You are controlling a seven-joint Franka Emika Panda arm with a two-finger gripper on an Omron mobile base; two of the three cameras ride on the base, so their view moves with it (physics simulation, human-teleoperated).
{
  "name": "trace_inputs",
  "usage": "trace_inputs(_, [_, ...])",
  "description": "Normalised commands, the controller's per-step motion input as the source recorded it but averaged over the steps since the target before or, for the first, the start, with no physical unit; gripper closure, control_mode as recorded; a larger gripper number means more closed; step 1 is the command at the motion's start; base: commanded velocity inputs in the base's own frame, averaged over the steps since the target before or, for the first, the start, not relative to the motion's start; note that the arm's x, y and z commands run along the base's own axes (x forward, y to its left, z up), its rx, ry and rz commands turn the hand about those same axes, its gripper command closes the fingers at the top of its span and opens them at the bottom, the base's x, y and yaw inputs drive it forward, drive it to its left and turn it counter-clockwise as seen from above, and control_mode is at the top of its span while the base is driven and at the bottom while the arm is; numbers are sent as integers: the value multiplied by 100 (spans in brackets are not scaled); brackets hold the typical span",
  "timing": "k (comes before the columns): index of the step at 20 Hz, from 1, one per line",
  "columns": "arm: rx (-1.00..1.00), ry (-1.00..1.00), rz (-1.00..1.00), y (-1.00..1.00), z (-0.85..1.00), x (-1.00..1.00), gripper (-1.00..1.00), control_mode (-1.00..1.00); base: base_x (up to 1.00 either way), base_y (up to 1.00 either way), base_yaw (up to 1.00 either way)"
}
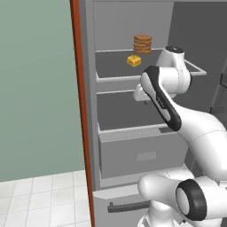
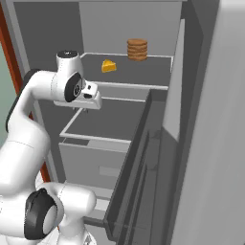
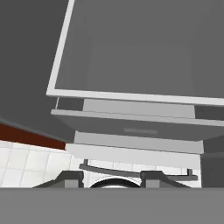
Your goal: Pick the cheese from the fridge and the cheese grater from the cabinet and place them next to the salad bowl.
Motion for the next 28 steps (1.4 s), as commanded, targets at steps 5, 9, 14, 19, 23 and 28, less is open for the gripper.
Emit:
trace_inputs(5, [0,-3,0,0,3,-1,-100,-100,0,0,0])
trace_inputs(9, [0,-21,-4,0,34,-14,-100,-100,0,0,0])
trace_inputs(14, [-5,-20,-15,0,54,-6,-100,-100,0,0,0])
trace_inputs(19, [-6,-29,-15,0,64,0,-100,-100,0,0,0])
trace_inputs(23, [-3,-44,-3,0,56,0,-100,-100,0,0,0])
trace_inputs(28, [0,-17,0,-1,21,16,-100,-100,0,0,0])
